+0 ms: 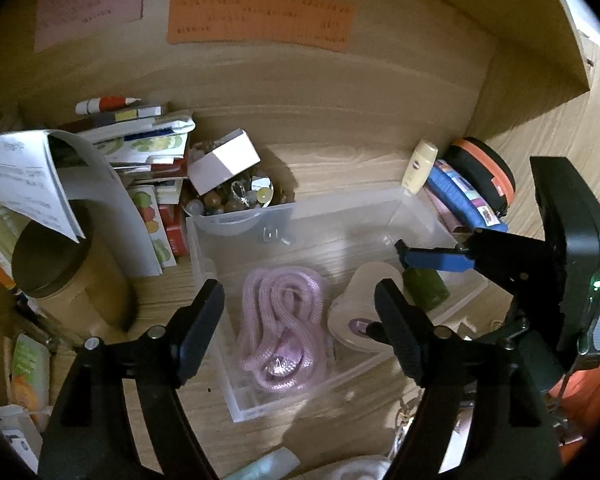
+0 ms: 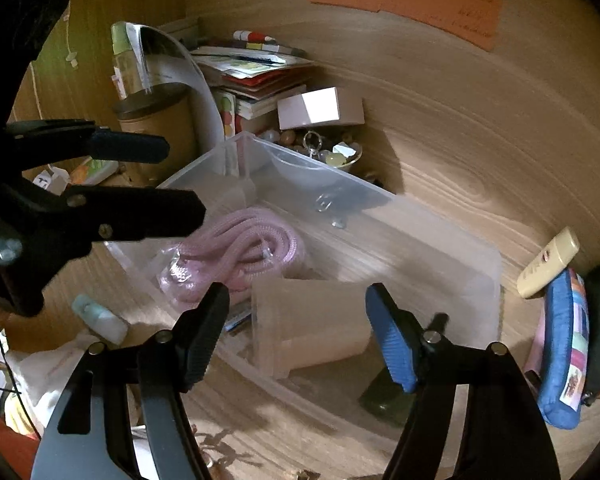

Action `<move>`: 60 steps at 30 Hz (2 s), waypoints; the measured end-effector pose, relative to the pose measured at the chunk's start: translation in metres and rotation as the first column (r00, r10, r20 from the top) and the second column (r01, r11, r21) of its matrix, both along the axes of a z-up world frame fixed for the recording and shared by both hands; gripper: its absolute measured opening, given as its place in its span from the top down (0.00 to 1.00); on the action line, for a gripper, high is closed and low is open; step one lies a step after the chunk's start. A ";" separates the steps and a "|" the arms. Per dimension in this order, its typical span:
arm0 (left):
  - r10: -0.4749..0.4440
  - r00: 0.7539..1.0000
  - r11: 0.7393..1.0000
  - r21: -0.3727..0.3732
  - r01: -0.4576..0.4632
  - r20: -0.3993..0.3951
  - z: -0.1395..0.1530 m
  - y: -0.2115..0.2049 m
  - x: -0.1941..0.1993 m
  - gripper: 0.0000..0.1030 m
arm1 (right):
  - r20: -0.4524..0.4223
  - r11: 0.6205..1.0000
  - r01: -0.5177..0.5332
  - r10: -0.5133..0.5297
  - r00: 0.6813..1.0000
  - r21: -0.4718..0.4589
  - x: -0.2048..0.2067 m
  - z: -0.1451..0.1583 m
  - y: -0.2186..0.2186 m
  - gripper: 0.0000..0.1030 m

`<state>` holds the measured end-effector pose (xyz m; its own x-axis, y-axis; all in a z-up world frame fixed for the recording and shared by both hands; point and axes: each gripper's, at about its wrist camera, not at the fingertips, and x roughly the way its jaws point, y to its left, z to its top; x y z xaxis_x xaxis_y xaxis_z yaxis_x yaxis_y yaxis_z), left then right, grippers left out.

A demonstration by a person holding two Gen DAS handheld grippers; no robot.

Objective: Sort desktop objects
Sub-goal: 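Open the left tool to drop the rope while the right tool releases the jar into the box, then move the left tool to the white cloth bag while the right tool approaches the pink round object, then grasp the white cloth bag with the left tool while the right tool grasps the pink round object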

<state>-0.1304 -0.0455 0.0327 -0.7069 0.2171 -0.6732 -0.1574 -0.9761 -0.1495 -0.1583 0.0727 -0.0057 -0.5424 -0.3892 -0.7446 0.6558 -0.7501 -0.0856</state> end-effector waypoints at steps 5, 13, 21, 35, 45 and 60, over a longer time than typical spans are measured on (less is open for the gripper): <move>0.004 0.999 1.000 0.010 -0.004 -0.032 0.012 0.000 0.014 0.13 | -0.019 1.000 0.025 -0.026 0.999 -0.018 0.009 0.008 0.008 0.30; 0.013 0.995 1.000 -0.015 -0.014 -0.102 0.032 0.003 0.044 0.09 | -0.055 0.992 0.090 -0.095 0.994 -0.085 0.029 0.030 0.035 0.19; 0.058 0.993 0.997 -0.048 -0.063 -0.100 0.028 -0.004 0.079 0.07 | -0.085 0.977 0.149 -0.163 0.983 -0.152 0.059 0.052 0.077 0.18; 0.036 0.998 0.999 -0.033 -0.035 0.050 -0.031 0.018 0.126 0.07 | -0.021 0.963 0.180 -0.188 0.982 -0.202 0.128 0.024 0.111 0.17; -0.015 0.979 0.999 0.043 0.007 0.203 -0.076 0.033 0.131 0.07 | 0.105 0.964 0.154 -0.134 0.985 -0.216 0.148 -0.012 0.111 0.17; 0.006 0.972 1.000 -0.021 -0.002 0.233 -0.099 0.043 0.121 0.04 | 0.130 0.991 0.077 -0.063 0.990 -0.106 0.157 -0.049 0.090 0.18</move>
<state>-0.0098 -0.0026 -0.0665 -0.5305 0.1988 -0.8240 -0.1167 -0.9800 -0.1613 -0.0014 0.1627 -0.0549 -0.4755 -0.4373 -0.7633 0.6017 -0.7947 0.0804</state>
